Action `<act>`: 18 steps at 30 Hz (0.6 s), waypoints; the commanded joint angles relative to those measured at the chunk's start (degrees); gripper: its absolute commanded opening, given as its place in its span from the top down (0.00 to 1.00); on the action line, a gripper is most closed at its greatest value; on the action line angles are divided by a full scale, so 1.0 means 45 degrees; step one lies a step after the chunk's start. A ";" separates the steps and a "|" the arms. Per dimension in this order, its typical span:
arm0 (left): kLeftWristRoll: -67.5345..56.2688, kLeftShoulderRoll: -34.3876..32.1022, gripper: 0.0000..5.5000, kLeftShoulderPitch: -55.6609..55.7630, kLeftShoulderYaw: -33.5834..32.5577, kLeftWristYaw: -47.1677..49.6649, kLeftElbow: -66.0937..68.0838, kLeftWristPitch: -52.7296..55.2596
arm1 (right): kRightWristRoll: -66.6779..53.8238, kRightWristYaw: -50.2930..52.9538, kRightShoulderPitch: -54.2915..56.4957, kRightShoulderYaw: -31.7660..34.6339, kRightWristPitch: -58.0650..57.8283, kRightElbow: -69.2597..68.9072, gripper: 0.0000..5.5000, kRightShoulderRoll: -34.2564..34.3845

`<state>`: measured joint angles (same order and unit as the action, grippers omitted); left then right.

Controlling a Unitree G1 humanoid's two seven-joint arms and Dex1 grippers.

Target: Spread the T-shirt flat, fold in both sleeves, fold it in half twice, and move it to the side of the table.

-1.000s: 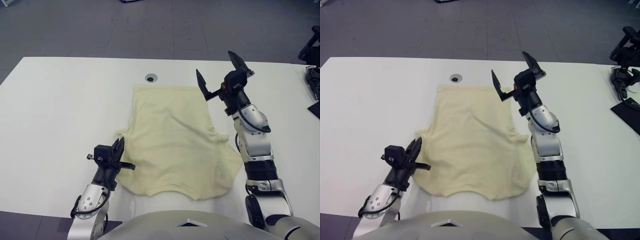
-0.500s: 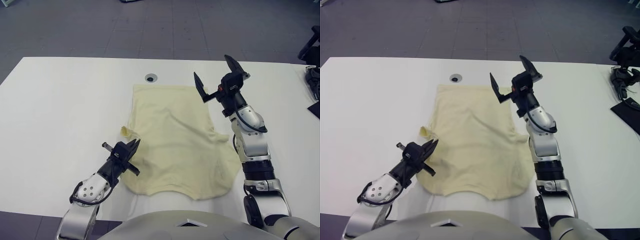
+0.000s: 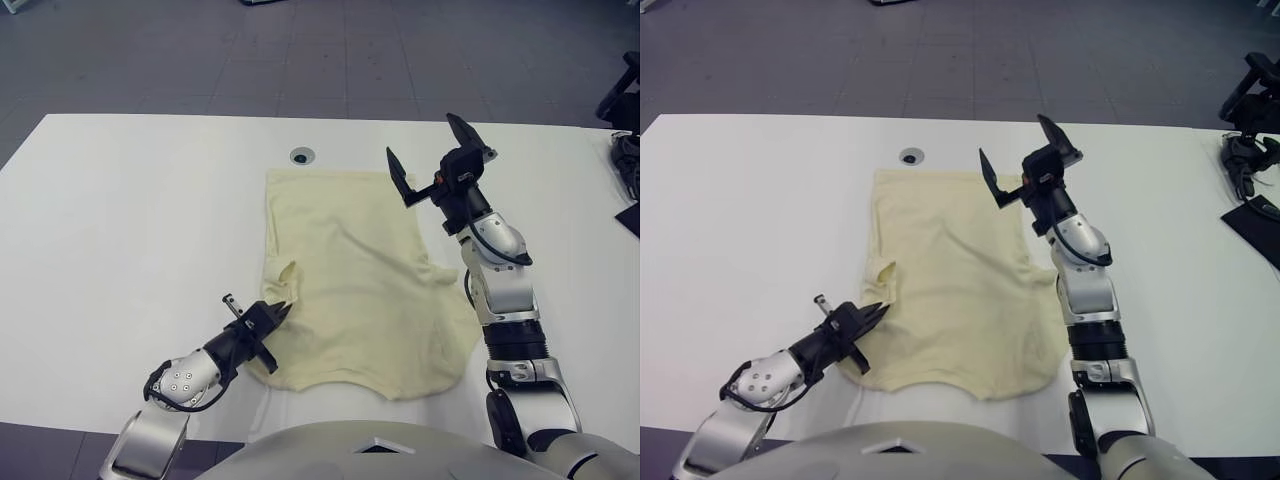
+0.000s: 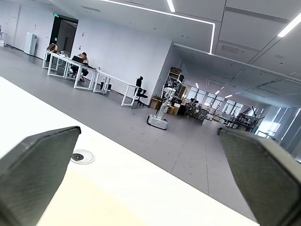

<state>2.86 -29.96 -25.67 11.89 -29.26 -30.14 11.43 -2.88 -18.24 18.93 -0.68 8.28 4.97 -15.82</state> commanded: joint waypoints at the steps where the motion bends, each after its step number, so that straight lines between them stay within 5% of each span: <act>1: 0.0189 -0.0121 0.99 0.0079 -0.0006 -0.0033 0.0049 -0.0050 | 0.0061 -0.0065 -0.0048 -0.0055 -0.0012 0.0089 0.02 0.0055; 7: 0.0220 -0.0162 0.99 0.0164 0.0008 -0.0047 -0.0037 -0.0374 | 0.0103 -0.0089 -0.0095 -0.0070 -0.0004 0.0162 0.02 0.0106; 18: -0.0751 -0.0453 0.68 0.0119 0.0044 -0.1185 -0.0007 -0.0457 | 0.0093 -0.0261 -0.0102 0.0009 -0.0018 0.0245 0.02 0.0018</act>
<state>1.32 -30.74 -24.95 12.08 -32.70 -30.13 8.65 -2.39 -19.04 18.90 -0.74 8.32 5.62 -15.47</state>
